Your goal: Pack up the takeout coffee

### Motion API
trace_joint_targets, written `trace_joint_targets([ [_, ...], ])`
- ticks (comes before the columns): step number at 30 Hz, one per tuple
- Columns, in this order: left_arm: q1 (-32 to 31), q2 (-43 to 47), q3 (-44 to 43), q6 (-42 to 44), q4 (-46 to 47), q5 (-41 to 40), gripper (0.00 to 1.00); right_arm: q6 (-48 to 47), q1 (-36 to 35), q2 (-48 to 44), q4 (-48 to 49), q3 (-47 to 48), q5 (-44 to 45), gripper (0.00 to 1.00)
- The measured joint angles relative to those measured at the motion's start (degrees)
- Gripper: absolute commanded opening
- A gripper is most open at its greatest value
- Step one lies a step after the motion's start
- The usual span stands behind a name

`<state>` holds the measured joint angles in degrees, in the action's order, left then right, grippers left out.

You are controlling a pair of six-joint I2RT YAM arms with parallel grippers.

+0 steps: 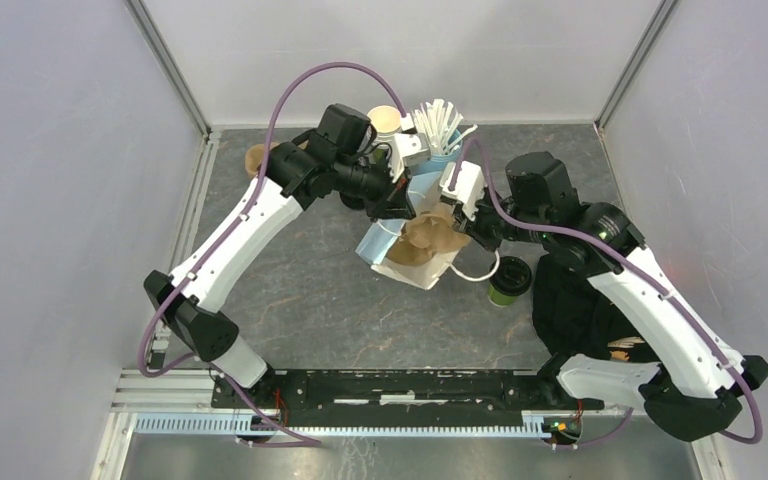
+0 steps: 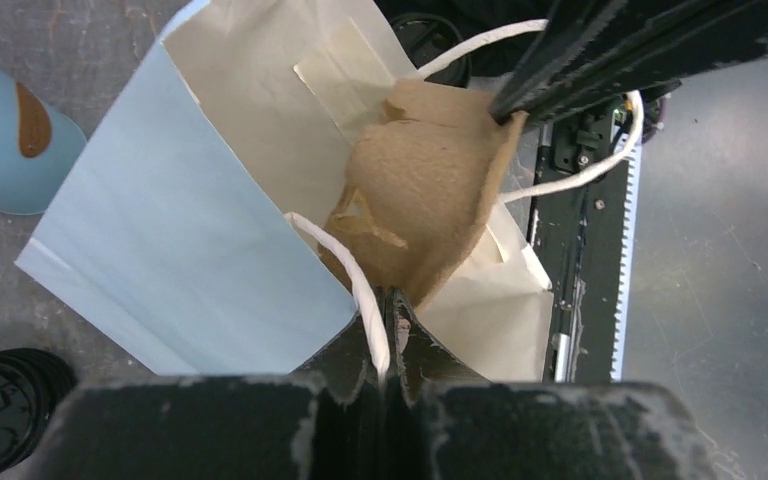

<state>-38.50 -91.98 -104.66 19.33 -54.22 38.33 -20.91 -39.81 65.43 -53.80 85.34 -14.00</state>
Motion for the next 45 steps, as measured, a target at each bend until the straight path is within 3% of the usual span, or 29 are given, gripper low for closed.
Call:
trace_joint_targets([
  [9,-0.13,5.75,5.62,-0.15,4.15,2.45,0.02,-7.02,-1.77,4.04,1.46,0.00,1.66,0.00],
  [19,-0.26,9.44,10.62,-0.24,9.35,3.39,0.02,-4.90,-1.77,5.68,5.97,-1.70,7.30,0.00],
  [45,-0.15,12.68,19.21,-6.51,19.06,3.63,0.02,-4.81,-1.68,9.60,17.53,-11.72,1.31,0.02],
])
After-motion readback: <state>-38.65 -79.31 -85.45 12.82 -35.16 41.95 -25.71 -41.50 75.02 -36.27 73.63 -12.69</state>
